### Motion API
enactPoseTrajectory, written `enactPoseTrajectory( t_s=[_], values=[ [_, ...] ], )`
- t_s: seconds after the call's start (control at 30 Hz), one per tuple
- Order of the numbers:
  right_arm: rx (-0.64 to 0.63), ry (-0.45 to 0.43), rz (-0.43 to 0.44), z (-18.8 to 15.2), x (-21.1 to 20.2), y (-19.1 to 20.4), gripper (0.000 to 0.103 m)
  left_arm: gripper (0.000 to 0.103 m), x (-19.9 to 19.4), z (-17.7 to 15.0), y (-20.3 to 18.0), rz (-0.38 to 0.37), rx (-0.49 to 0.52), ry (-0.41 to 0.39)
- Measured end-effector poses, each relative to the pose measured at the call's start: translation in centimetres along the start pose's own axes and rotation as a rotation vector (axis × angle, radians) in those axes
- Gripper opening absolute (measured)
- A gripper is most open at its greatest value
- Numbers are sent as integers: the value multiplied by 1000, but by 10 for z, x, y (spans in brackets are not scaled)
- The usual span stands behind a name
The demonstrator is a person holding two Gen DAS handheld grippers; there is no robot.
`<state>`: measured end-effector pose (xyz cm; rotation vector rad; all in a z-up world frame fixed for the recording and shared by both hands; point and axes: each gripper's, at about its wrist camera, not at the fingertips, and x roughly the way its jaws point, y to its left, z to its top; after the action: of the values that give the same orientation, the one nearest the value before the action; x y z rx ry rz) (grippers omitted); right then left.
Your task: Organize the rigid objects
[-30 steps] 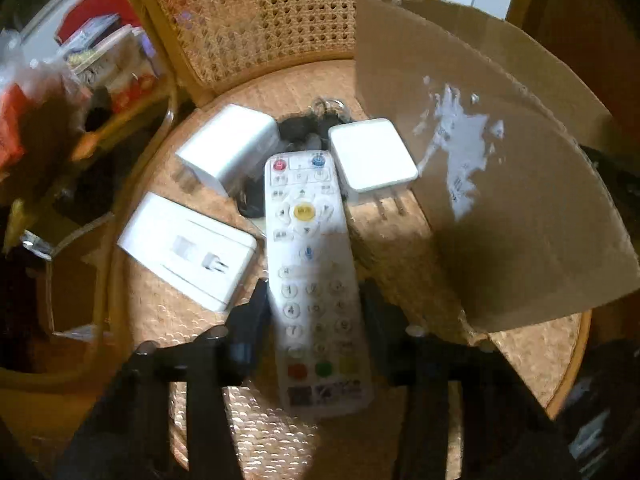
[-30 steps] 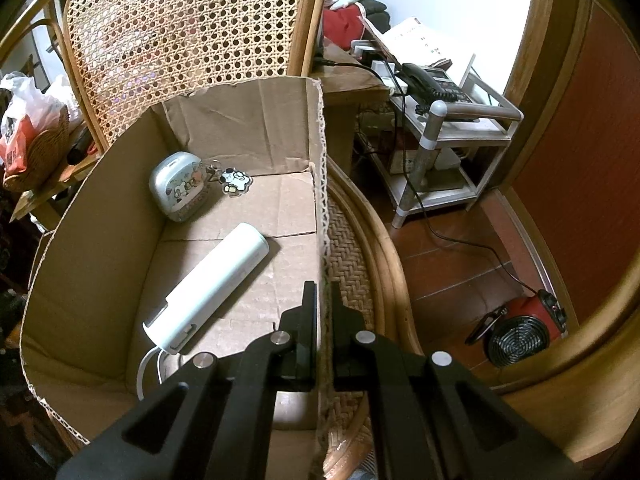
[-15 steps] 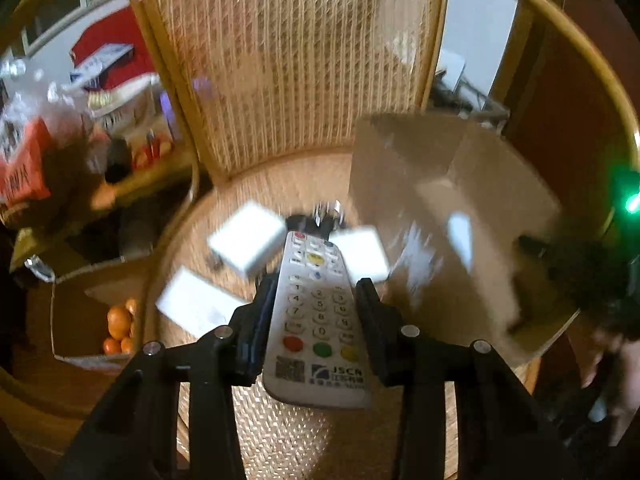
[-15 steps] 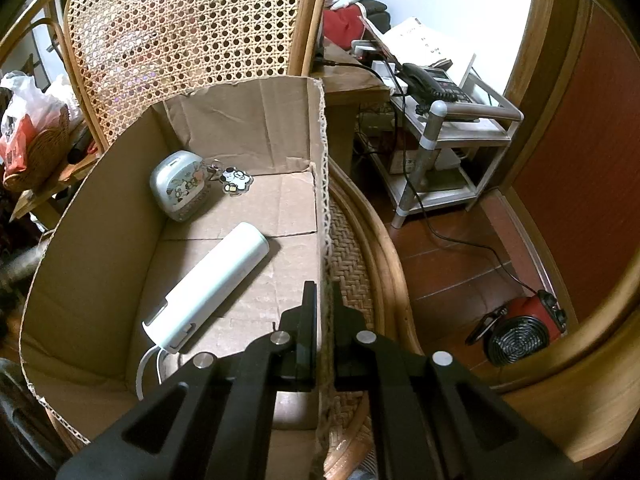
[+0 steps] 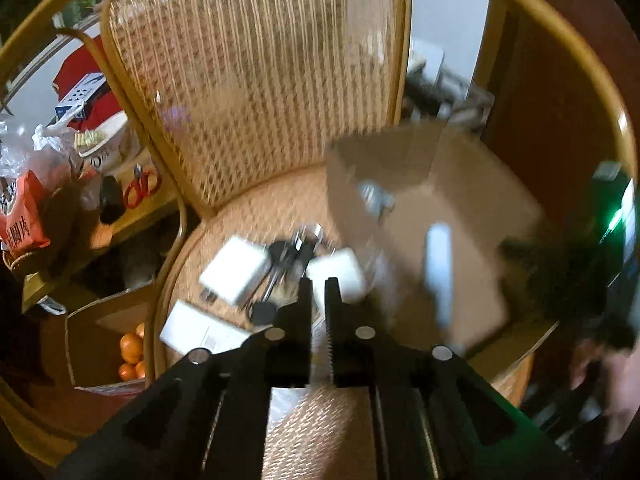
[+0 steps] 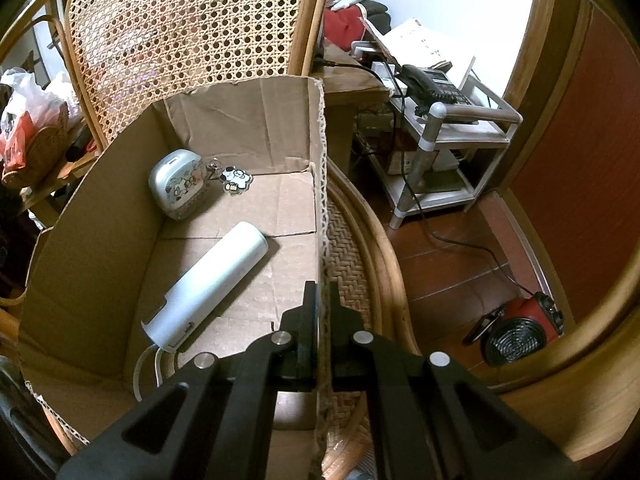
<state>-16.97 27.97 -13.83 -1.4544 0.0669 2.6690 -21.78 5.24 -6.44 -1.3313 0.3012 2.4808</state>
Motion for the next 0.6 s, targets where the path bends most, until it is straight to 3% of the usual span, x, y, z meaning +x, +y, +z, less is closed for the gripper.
enactPoseTrajectory(
  t_s=[0.1,0.17,0.2,0.23,0.33,0.5,0.6],
  values=[
    [0,-1,0,0,0,1,5,34,19,-23,1,-29,39,74],
    [0,0,0,0,0,1,5,51,23,-39,-4,-41,92,91],
    [0,0,0,0,0,1,5,67,25,-46,-5,-43,117,97],
    [0,-1,-1,0,0,1,5,72,27,-52,-6,-33,139,101],
    [-1,-1,-1,0,0,1,5,72,39,-59,6,-8,136,134],
    [0,-1,0,0,0,1,5,73,58,-66,22,-47,116,195],
    [-2,-1,0,0,0,1,5,83,70,-68,24,-11,169,190]
  ],
)
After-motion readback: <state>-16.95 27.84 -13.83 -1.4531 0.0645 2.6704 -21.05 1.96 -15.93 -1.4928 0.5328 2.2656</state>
